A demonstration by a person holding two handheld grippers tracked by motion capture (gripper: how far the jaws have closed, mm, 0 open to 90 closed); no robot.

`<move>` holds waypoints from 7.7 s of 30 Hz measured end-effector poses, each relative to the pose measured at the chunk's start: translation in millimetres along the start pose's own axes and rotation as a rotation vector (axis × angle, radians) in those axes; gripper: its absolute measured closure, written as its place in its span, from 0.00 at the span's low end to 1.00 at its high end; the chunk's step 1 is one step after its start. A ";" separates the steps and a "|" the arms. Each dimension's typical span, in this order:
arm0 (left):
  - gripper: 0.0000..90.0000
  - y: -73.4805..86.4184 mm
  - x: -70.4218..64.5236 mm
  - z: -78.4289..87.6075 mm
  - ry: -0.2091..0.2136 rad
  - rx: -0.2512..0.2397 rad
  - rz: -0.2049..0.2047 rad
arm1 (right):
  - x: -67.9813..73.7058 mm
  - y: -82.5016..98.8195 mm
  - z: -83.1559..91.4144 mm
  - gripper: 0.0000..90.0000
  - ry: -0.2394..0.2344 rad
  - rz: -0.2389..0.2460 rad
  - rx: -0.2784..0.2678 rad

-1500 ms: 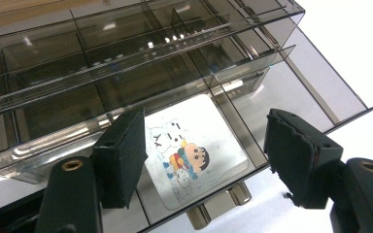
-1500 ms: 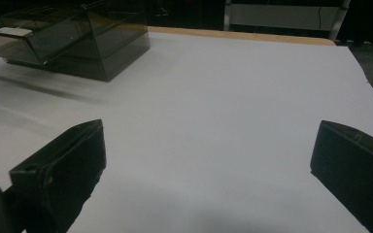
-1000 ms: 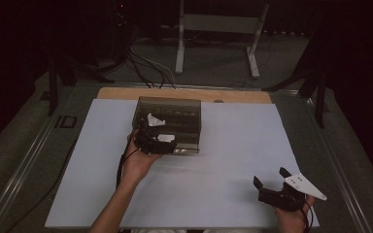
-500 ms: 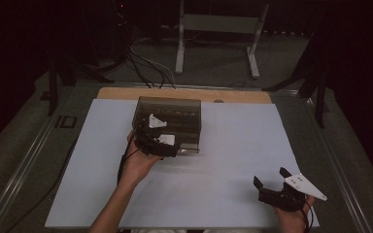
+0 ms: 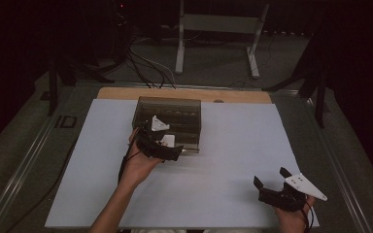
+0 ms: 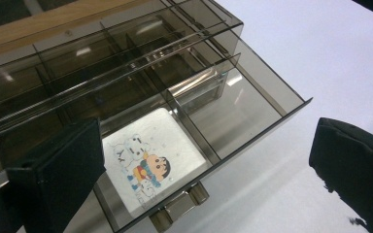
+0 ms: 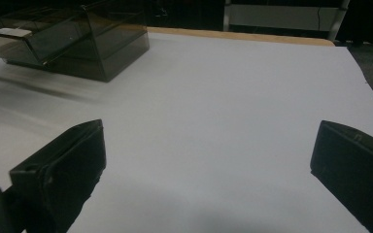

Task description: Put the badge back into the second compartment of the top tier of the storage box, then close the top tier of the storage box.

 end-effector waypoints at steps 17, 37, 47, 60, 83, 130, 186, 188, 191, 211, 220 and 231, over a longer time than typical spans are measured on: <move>0.01 3.3 -10.2 1.7 0.071 -0.031 -0.075 | 0.1 0.0 -0.2 0.00 0.000 0.000 0.001; 0.01 8.4 -19.0 2.6 0.102 -0.039 -0.105 | -0.7 0.1 1.1 0.00 0.001 0.002 -0.002; 0.01 12.9 -23.0 3.1 0.109 -0.034 -0.132 | -0.3 0.0 0.8 0.00 0.002 0.001 -0.001; 0.01 16.7 -26.7 2.7 0.127 -0.022 -0.148 | -0.4 -0.1 1.1 0.00 0.001 0.002 -0.002; 0.70 21.6 -21.2 6.2 0.193 -0.034 -0.133 | 0.1 0.2 0.3 0.00 0.001 0.000 0.002; 1.00 42.2 -10.4 -21.5 0.154 0.076 -0.077 | 0.1 0.3 0.4 0.00 0.000 0.003 0.005; 1.00 36.9 -0.8 -34.1 0.109 0.076 -0.024 | -0.2 0.9 -0.5 0.00 0.003 0.000 0.015; 1.00 35.8 -0.2 -34.4 0.106 0.078 -0.023 | -0.1 0.9 -0.7 0.00 0.003 0.000 0.016; 1.00 34.6 0.7 -34.9 0.101 0.078 -0.022 | 0.0 1.0 -0.9 0.00 0.002 0.000 0.017; 1.00 33.1 4.3 -36.6 0.078 0.066 -0.007 | -0.3 0.9 -0.5 0.00 0.004 -0.001 0.016; 1.00 29.6 4.1 -37.7 0.069 0.055 0.002 | -0.5 1.0 -0.4 0.00 0.004 -0.001 0.016; 1.00 23.8 6.4 -43.6 0.060 0.059 0.007 | -3.6 3.3 6.5 0.00 0.021 -0.009 0.011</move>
Point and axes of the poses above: each handheld gripper's, and its own axes: z roughly backward along the jaws, y roughly out of its underside, x roughly to its left, the point moved 2 cm from there along -z, roughly forward along the jaws, and after that the axes turned 6 degrees about -y, right-handed, at the moved point
